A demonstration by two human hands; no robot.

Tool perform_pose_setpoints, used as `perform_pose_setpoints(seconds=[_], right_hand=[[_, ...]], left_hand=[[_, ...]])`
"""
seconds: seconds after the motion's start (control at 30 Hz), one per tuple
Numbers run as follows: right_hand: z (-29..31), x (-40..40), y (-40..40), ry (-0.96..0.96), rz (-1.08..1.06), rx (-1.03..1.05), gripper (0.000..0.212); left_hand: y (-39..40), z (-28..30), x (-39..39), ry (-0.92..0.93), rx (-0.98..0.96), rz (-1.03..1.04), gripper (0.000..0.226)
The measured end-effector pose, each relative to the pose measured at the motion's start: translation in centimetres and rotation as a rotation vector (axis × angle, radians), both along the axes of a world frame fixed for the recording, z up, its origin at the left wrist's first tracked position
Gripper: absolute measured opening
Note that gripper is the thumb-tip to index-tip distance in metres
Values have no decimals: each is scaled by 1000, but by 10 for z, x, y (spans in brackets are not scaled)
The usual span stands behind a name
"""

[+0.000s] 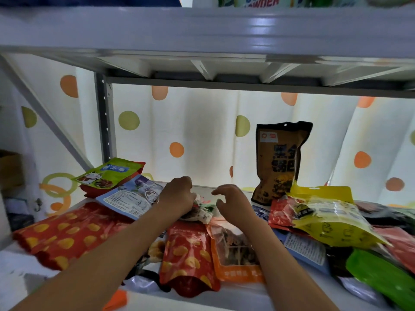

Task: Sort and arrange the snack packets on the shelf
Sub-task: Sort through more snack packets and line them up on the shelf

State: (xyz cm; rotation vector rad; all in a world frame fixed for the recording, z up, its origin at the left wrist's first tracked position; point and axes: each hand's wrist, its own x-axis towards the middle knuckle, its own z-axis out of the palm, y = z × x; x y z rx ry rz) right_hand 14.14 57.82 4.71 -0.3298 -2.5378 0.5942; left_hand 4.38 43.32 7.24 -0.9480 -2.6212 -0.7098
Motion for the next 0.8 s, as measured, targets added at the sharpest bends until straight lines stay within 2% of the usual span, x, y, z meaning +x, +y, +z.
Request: perform_pose_setpoints(seconds=[0.27,0.5,0.8], right_hand=[[30,41,20,114,-138,100,28],[44,103,54,90,-302,204,32],[40,174,83,33,-444,204,26]], left_hand=[[31,19,38,108,122,-216,28],[64,23,60,68,162,-362,28],[111,19,105,15,165,-597,16]])
